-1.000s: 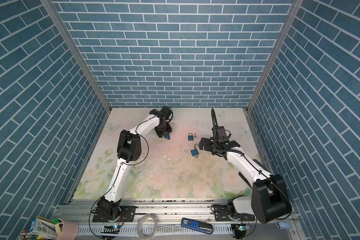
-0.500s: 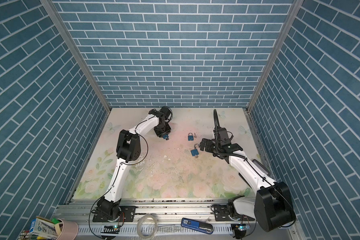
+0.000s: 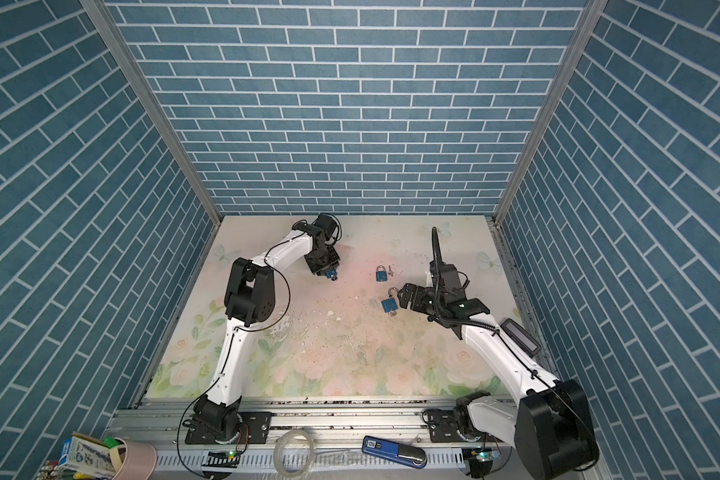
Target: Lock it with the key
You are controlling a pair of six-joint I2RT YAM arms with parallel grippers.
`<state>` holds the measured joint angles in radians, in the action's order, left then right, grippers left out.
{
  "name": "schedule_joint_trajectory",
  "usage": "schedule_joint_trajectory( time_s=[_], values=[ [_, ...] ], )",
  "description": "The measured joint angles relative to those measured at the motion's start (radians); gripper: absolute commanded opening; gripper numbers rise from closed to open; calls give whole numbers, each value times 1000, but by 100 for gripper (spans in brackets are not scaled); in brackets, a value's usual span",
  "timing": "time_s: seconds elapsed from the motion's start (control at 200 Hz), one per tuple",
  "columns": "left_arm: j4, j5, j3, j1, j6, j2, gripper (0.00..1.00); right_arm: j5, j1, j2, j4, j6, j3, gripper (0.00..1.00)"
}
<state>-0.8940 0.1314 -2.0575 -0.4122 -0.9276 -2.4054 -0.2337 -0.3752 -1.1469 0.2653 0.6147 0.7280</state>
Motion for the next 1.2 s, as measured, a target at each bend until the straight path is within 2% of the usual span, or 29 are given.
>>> schedule_joint_trajectory(
  time_s=[0.14,0.38,0.62,0.825,0.98,1.2],
  values=[
    [34,39,140,-8,1,94,15,-37,-27,1,-108,70,-35,97],
    [135,73,383,-40,-37,385,16,4,-182,-27,-305,187,-40,86],
    [244,96,517,-87,-91,588,16,170,-402,-149,-493,269,-41,78],
    [291,107,642,-115,-134,692,15,328,-565,-222,-586,260,-18,76],
    [297,109,684,-119,-155,768,16,407,-596,-260,-674,243,-1,74],
    [305,109,689,-119,-162,857,16,443,-604,-315,-775,231,0,70]
  ],
)
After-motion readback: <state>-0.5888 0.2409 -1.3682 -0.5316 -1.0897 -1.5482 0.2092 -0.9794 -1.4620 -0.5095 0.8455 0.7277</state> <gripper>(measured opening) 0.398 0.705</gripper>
